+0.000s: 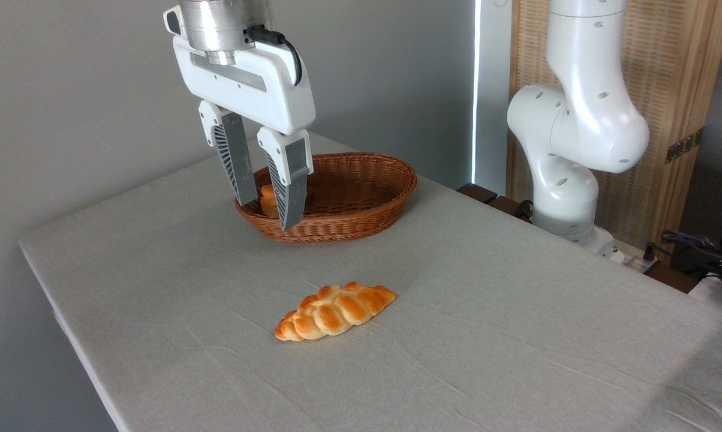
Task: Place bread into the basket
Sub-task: 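Move the open gripper from above the basket toward the braided roll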
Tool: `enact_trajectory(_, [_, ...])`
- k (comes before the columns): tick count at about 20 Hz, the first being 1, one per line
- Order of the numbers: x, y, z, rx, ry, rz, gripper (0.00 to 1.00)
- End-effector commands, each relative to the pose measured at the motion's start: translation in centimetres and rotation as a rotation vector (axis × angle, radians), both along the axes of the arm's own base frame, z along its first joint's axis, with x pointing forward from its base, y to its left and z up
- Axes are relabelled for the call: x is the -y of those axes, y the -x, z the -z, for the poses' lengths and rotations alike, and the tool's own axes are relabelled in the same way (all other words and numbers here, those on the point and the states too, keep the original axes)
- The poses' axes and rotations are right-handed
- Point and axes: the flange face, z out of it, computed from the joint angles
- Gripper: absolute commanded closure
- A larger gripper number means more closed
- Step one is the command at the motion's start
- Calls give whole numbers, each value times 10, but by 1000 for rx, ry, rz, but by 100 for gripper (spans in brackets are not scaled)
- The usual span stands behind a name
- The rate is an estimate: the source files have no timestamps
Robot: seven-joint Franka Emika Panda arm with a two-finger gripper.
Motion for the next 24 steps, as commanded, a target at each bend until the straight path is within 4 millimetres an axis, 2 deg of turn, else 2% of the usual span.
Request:
enact_trajectory(1, [-3,7,0,-14,0,14,0])
enact_trajectory(9, [-3,8,4,-23,-2,16,0])
enact_trajectory(12, [-4,24,17,-47,-4,57,0])
enact_trajectory(17, [-1,51,68,-55,-11,67,0])
enact_trajectory(19, [-2,59,93,-60,-13,80,0])
enact_trajectory(21, [-3,64,121,-68,-16,146,0])
enact_trajectory(24, [-4,66,143,-66,-16,166,0])
